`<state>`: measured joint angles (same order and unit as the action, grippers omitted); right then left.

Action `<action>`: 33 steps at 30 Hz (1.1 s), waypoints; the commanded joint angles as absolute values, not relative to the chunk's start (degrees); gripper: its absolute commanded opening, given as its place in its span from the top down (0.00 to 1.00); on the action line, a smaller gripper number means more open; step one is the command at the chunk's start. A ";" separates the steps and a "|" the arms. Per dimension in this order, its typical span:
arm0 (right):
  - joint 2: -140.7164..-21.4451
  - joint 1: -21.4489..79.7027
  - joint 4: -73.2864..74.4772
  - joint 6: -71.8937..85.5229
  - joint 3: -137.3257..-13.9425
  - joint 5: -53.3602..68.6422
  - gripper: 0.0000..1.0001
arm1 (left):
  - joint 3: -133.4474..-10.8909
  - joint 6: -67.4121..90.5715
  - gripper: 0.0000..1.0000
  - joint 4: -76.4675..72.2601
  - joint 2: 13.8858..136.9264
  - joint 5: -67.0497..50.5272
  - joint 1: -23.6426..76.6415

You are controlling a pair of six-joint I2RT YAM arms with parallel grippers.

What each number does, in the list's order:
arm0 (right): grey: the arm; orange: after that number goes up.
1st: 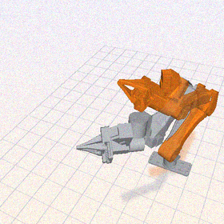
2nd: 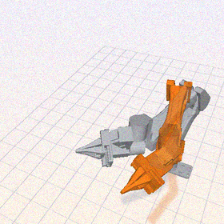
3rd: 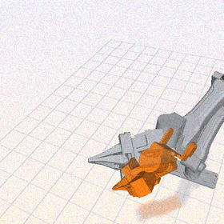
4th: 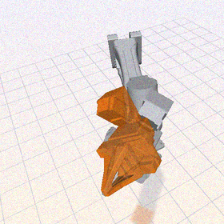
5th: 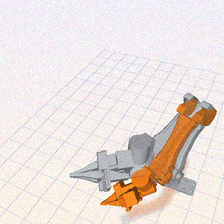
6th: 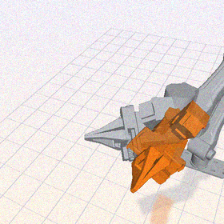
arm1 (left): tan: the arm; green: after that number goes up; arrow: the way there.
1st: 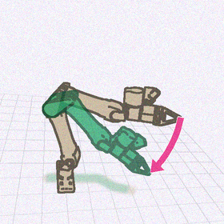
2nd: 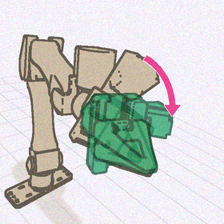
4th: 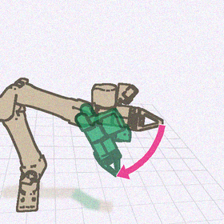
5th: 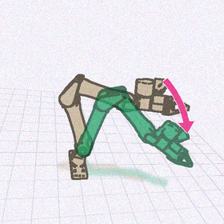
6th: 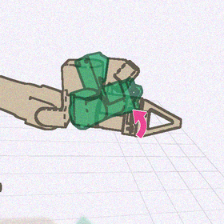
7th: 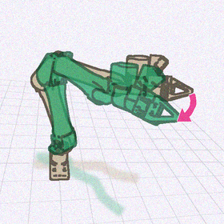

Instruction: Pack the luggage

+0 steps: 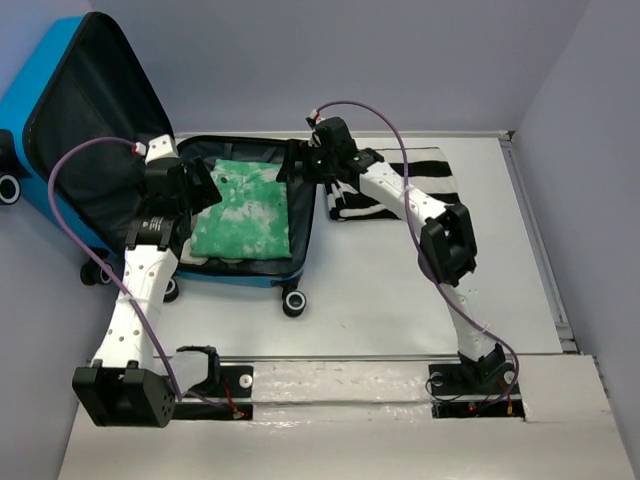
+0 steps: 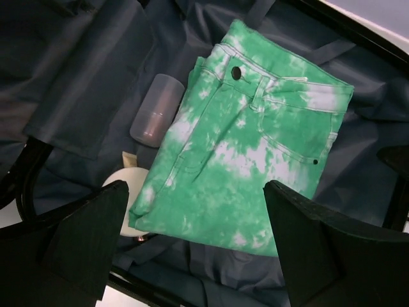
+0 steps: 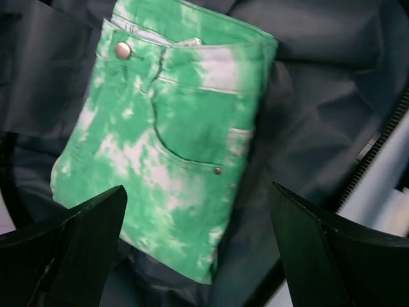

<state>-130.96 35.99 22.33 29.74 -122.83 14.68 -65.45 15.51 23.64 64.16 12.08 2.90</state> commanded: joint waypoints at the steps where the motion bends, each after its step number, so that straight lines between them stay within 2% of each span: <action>1: -124.38 32.97 26.19 23.03 -123.06 12.39 0.03 | -66.43 16.17 0.01 20.21 59.25 12.32 2.90; 3: -122.09 31.04 25.67 23.20 -120.95 12.57 0.04 | -67.32 16.26 0.01 19.95 58.98 9.95 2.99; 5: -116.83 28.93 23.92 23.55 -114.66 12.48 0.09 | -67.59 16.52 0.01 19.60 58.98 7.31 3.77; 7: -110.61 24.45 19.80 23.38 -105.71 10.21 0.24 | -66.80 17.05 0.01 18.46 58.89 7.73 10.85; 8: -108.74 22.52 19.78 23.47 -105.65 8.98 0.32 | -66.45 17.31 0.01 17.85 58.80 8.26 10.90; 9: -107.07 17.98 18.47 23.64 -99.64 6.35 0.62 | -65.84 18.01 0.01 16.19 58.71 8.87 16.12; 11: -103.55 12.77 18.37 25.13 -91.37 4.32 0.92 | -65.22 19.33 0.01 12.77 58.89 9.23 24.03; 12: -102.58 10.13 18.02 25.48 -88.27 4.05 0.92 | -65.04 19.86 0.01 11.35 59.15 8.97 24.08; 15: -98.81 -0.40 16.44 26.19 -77.57 -1.55 0.92 | -65.30 21.27 0.01 7.40 61.77 9.40 35.03; 17: -98.00 -2.96 15.47 26.54 -73.93 -1.50 0.69 | -65.22 21.18 0.01 5.55 63.19 10.10 38.22; 18: -98.09 -3.51 15.29 26.54 -72.70 -1.23 0.43 | -65.21 21.18 0.01 3.88 64.50 10.37 39.45; 19: -98.26 -3.52 15.03 26.46 -71.73 -1.06 0.32 | -65.04 21.09 0.01 3.17 65.21 10.46 40.51; 21: -98.26 -3.52 13.72 27.59 -69.44 2.35 0.20 | -64.86 20.92 0.01 1.85 66.61 10.64 42.53; 23: -96.25 -2.56 10.22 28.03 -65.75 5.71 0.19 | -64.34 21.09 0.01 1.06 68.29 9.67 44.12; 25: -94.06 2.35 9.84 26.47 -65.30 2.92 0.21 | -63.90 21.09 0.02 0.62 68.73 9.84 45.43; 27: -94.04 6.22 9.58 23.31 -66.96 1.32 0.30 | -63.55 20.74 0.03 0.62 68.29 10.72 46.92; 29: -96.14 10.97 10.37 21.80 -69.60 1.23 0.45 | -63.11 20.65 0.04 0.70 66.72 10.99 47.46; 30: -97.28 12.29 11.24 21.36 -72.48 1.40 0.57 | -62.93 20.65 0.04 0.96 65.23 11.25 47.63; 32: -101.66 16.16 11.86 20.48 -75.48 2.81 0.60 | -62.40 20.30 0.04 1.40 63.55 12.30 47.64; 33: -103.34 17.48 12.13 19.70 -78.80 2.99 0.56 | -62.23 20.13 0.03 1.93 62.85 12.57 47.64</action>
